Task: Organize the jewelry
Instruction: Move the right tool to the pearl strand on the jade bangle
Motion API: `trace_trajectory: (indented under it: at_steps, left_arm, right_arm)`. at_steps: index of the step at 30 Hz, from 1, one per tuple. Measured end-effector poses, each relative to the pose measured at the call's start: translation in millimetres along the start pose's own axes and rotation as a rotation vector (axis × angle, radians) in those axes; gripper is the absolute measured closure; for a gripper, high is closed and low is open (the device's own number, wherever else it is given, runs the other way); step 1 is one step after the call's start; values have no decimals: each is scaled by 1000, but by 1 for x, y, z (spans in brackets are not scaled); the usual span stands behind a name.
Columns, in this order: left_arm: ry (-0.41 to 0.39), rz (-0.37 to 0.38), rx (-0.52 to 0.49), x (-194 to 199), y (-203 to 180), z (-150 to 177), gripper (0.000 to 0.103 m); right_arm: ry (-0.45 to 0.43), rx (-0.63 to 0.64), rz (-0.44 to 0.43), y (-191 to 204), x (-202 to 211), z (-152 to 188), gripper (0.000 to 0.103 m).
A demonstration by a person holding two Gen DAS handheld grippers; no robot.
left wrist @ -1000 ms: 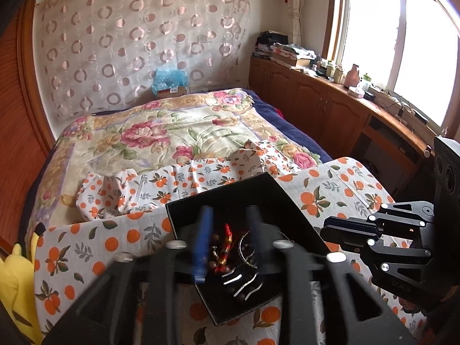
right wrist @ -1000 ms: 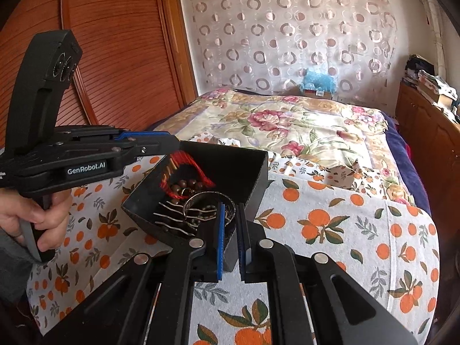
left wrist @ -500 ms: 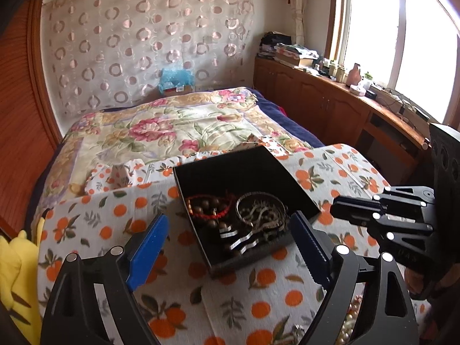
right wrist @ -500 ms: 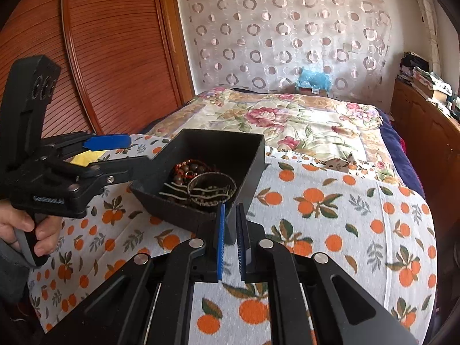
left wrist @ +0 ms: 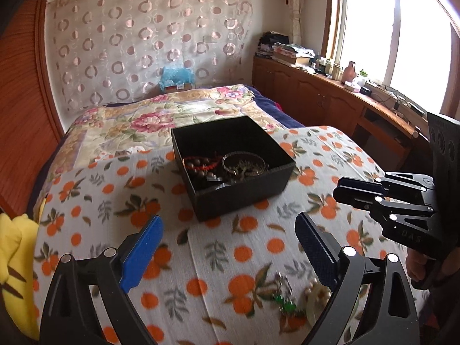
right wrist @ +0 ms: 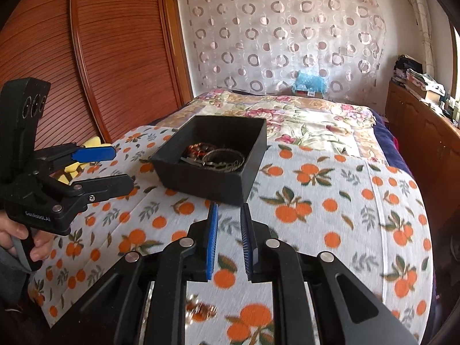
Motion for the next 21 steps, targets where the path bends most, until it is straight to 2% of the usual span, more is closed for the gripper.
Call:
trace_trajectory:
  at_steps: [3, 14, 15, 17, 21]
  left_arm:
    - [0, 10, 6, 4, -6, 15, 14]
    - [1, 9, 16, 21, -19, 60, 14]
    - [0, 8, 16, 23, -20, 62, 14]
    - [-8, 5, 14, 28, -23, 67, 14]
    - [-19, 2, 10, 36, -28, 72, 14]
  right_arm:
    - [6, 3, 2, 5, 6, 16, 79]
    - [49, 20, -29, 26, 23, 63, 78]
    - [50, 26, -33, 29, 25, 66, 76]
    - [45, 36, -45, 36, 30, 68, 61]
    - [68, 53, -85, 47, 28, 72, 58]
Point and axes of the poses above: each gripper's, at about its wrist camera, not at the fingertips, and x roughly against the way its jaws point, y to its left, z to its underside, the point moved 6 cm from there along -x, roughly the way its jaws point, and after that the axes turned 11 degrees about z, right-handed, at the moved point
